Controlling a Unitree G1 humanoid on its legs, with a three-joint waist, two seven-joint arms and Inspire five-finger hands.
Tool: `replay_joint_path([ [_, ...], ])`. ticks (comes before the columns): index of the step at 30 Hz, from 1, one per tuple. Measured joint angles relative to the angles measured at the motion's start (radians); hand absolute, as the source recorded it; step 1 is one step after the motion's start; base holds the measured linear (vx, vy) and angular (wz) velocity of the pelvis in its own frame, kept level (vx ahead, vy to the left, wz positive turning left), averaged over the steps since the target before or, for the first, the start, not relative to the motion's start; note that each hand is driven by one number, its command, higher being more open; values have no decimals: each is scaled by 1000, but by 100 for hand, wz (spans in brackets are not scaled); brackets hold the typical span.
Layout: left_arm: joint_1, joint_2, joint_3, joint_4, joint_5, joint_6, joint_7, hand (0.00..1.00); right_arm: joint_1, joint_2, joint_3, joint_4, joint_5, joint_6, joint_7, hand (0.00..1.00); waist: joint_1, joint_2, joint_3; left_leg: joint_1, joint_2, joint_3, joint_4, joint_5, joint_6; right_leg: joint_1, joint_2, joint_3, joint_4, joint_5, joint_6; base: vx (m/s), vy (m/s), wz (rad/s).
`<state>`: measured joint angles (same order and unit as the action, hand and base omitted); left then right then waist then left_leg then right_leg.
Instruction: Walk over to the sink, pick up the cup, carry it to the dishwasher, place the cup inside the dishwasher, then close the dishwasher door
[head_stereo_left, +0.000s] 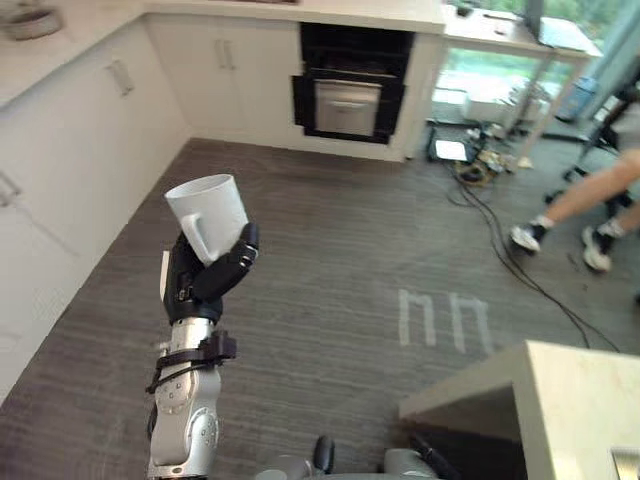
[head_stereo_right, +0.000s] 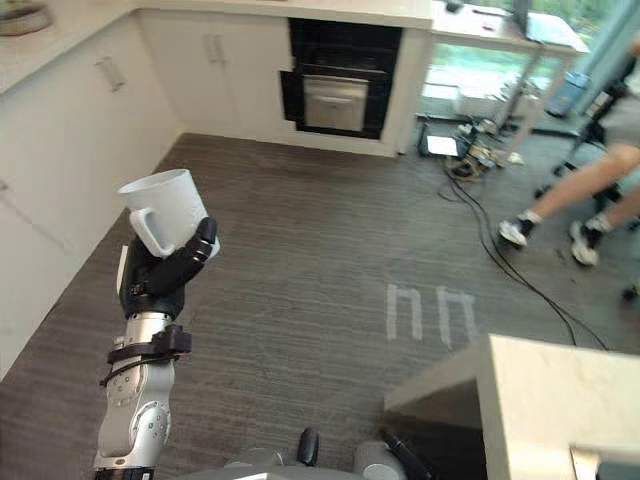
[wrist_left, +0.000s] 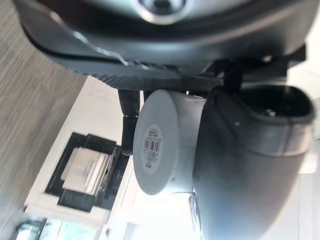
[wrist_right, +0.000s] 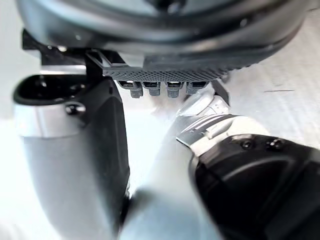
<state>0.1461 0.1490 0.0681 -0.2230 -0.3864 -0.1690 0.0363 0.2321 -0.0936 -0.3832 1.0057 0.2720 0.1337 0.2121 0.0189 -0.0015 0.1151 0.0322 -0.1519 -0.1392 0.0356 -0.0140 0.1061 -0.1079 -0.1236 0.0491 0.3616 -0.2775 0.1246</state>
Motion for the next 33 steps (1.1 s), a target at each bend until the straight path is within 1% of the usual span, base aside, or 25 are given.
replay_joint_path([
  [1,-7,9,0,-1,12,1,3,0,-2,-9,22,5,0,6,6,100,3,-12,-11,-2,-5,-25,13,-12,-18,8,-1,-25,-61,29,-14,265,-172,78],
  [2,-11,12,-1,-1,18,3,3,0,-3,-11,27,8,0,10,9,100,3,-15,-13,-4,-6,-36,18,-14,-22,13,-1,-38,-85,57,-27,279,-178,86],
  [3,-14,10,-10,-1,22,8,3,0,-6,-13,37,14,0,19,11,100,-3,-21,-17,-4,-8,-35,26,-24,-39,37,-3,-60,-116,129,-41,270,-162,79],
  [4,-10,-1,-18,-1,25,19,5,0,-21,-23,40,26,1,30,11,100,-3,-13,-20,-3,4,-12,30,-28,-45,60,6,-84,-137,130,-40,272,-151,67],
  [5,-9,-2,-23,-1,25,20,5,0,-29,-24,48,31,2,37,7,100,1,-12,-21,2,13,3,32,-32,-51,68,13,-88,-142,131,-42,271,-147,24],
  [6,-4,0,-31,-1,25,22,4,0,-45,-20,69,39,6,43,7,100,5,-8,-23,22,35,21,32,-45,-72,86,33,-88,-139,133,-45,213,-122,-4],
  [7,-4,0,-34,-1,25,25,3,0,-51,-19,85,41,8,49,9,100,5,-8,-23,35,44,27,33,-50,-80,97,40,-87,-137,134,-49,247,-150,-4],
  [8,-3,-6,-43,-1,25,26,-1,0,-56,-17,86,42,23,51,14,100,-3,-6,-25,46,51,50,60,-62,-100,127,45,-86,-143,138,-56,208,-110,3],
  [9,-5,-4,-48,0,25,27,-8,0,-69,-20,98,42,27,55,20,100,-10,-12,-22,27,50,71,122,-95,-129,157,38,-84,-159,147,-70,209,-95,6],
  [10,-11,5,-56,0,25,26,-28,0,-88,-22,106,50,41,60,17,100,-11,-19,-19,9,68,149,139,-144,-111,190,27,-78,-188,144,-78,162,-73,20],
  [11,-24,2,-75,0,26,27,-51,0,-111,-39,90,84,43,60,20,100,-21,11,-21,17,122,211,-30,-39,-135,220,33,-101,-207,138,-80,111,-42,24],
  [12,-26,-3,-82,1,27,28,-61,0,-114,-44,82,95,44,60,18,100,-21,18,-22,26,131,230,-45,14,-111,227,37,-112,-202,132,-79,79,-8,25],
  [13,-25,-3,-91,1,27,28,-69,0,-116,-50,81,102,49,61,15,100,-13,24,-27,43,130,230,-59,20,-102,229,34,-118,-193,129,-79,122,42,18],
  [14,-26,2,-102,0,27,31,-80,0,-117,-37,85,101,64,66,-5,100,-8,25,-31,51,131,222,-57,21,-102,227,32,-135,-169,128,-79,119,31,23],
  [16,-25,16,-121,0,27,43,-88,0,-118,-37,83,105,111,76,-27,100,-8,25,-31,63,134,201,-57,21,-102,226,33,-147,-135,121,-79,90,-7,35],
  [17,-25,21,-122,0,27,50,-89,0,-118,-38,83,106,122,81,-34,100,-8,24,-32,66,134,199,-58,20,-102,228,32,-152,-142,110,-75,31,-24,21],
  [18,-25,32,-121,0,27,57,-89,0,-120,-38,85,106,128,86,-48,100,-5,22,-33,69,132,202,-61,17,-107,241,22,-171,-204,126,-72,-3,-22,4],
  [21,-25,48,-114,0,26,70,-88,0,-111,-38,90,106,138,85,-49,100,-7,23,-32,90,138,211,-68,14,-112,271,27,-169,-235,127,-62,-28,-103,-8],
  [23,-26,25,-138,0,26,71,-88,0,-108,-28,94,91,143,85,-70,100,-22,26,-33,110,144,211,-70,14,-117,298,34,-170,-242,127,-62,-77,-127,1],
  [25,-26,27,-181,-1,28,71,-93,0,-107,-33,113,89,135,82,-60,100,-19,27,-37,133,144,234,-86,16,-118,308,33,-160,-244,126,-61,-101,-32,-23],
  [27,-27,34,-181,-2,31,71,-89,0,-106,-32,128,82,126,79,-56,100,-22,23,-43,136,138,237,-116,32,-117,299,28,-160,-251,125,-62,-98,-24,-15],
  [28,-28,34,-181,-1,33,71,-85,0,-106,-31,128,79,126,76,-56,100,-22,19,-42,133,134,235,-127,44,-109,296,25,-165,-259,125,-62,-71,-20,0],
  [29,-28,38,-174,31,36,97,-76,0,-129,-19,173,101,126,72,-53,100,-33,-31,-13,122,135,199,-129,72,-120,322,28,-218,-299,144,-58,-32,-9,3],
  [33,-28,37,-174,31,36,97,-75,0,-129,-19,173,101,126,72,-53,100,-33,-32,-13,122,135,199,-129,72,-120,322,28,-219,-299,144,-58,0,0,0],
])
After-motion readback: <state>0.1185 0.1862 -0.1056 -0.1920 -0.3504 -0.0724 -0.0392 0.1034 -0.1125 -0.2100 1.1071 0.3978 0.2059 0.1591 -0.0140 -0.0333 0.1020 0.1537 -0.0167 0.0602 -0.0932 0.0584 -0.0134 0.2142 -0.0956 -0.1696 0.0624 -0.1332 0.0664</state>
